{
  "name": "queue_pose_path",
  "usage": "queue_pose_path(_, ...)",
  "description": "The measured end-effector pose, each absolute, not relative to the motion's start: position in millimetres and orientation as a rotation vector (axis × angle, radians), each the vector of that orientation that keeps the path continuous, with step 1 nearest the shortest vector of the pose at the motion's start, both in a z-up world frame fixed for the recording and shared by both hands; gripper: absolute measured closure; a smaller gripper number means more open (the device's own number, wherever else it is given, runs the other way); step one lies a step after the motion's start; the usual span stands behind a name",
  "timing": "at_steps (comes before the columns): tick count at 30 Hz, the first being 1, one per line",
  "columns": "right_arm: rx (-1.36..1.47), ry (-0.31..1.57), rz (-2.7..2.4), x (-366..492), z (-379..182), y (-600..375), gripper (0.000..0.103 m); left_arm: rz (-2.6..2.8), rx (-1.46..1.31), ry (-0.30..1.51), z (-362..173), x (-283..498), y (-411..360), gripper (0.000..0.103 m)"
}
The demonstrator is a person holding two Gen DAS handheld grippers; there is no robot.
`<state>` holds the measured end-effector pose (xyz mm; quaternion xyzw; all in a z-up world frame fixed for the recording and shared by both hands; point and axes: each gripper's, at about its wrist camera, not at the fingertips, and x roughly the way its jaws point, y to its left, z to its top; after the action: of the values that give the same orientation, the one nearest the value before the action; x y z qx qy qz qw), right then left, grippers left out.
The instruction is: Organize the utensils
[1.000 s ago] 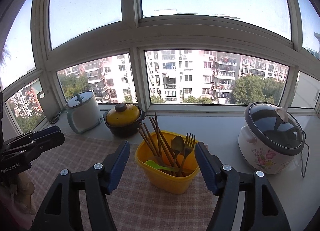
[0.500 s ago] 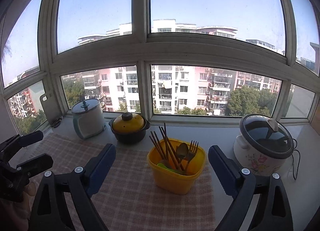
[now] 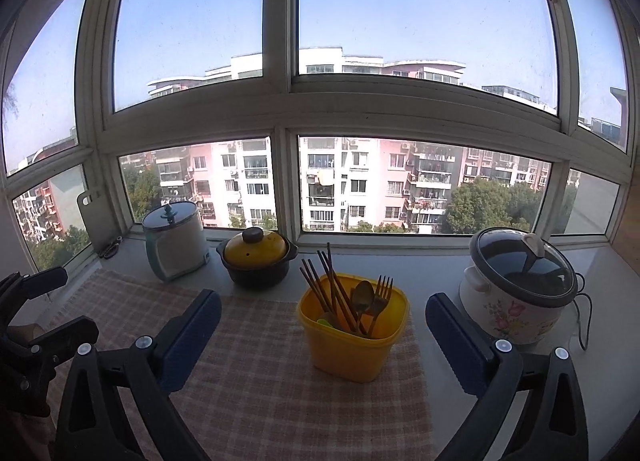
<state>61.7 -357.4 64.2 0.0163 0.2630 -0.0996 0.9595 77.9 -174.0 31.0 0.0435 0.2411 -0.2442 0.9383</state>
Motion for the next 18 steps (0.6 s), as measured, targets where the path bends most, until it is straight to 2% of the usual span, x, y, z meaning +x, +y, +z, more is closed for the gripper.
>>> queue_pose_path(18,0.029,0.534,-0.217,48,55,-366,0.0,-0.459,0.104,0.503,25,69,-181,0.0)
